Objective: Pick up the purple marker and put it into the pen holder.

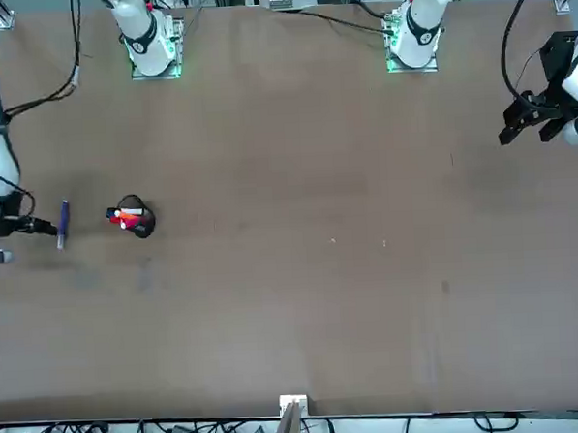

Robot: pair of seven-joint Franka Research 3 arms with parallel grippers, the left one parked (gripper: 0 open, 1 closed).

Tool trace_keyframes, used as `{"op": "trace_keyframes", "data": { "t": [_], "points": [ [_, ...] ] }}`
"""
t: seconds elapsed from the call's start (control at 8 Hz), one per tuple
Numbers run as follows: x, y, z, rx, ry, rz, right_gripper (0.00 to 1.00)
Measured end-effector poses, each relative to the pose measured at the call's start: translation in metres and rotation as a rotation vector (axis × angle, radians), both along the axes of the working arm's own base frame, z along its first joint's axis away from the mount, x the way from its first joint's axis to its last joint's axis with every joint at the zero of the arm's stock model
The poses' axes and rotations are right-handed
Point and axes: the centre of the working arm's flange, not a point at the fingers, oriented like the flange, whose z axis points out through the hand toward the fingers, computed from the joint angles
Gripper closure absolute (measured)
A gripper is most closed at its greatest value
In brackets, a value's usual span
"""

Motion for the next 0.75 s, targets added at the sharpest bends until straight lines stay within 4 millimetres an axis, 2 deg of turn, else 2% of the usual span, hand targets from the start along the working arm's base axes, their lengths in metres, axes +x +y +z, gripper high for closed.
{"op": "trace_keyframes", "data": {
  "t": [0.12,0.25,0.5,0.75],
  "points": [
    [-0.011,-0.006,-0.013,-0.005,-0.023,0.007,0.00],
    [-0.014,-0.010,-0.016,-0.016,-0.057,0.012,0.00],
    [-0.007,-0.001,-0.020,-0.021,-0.098,0.029,0.00],
    [-0.008,0.003,-0.044,-0.012,-0.091,0.032,0.00]
  ]
}}
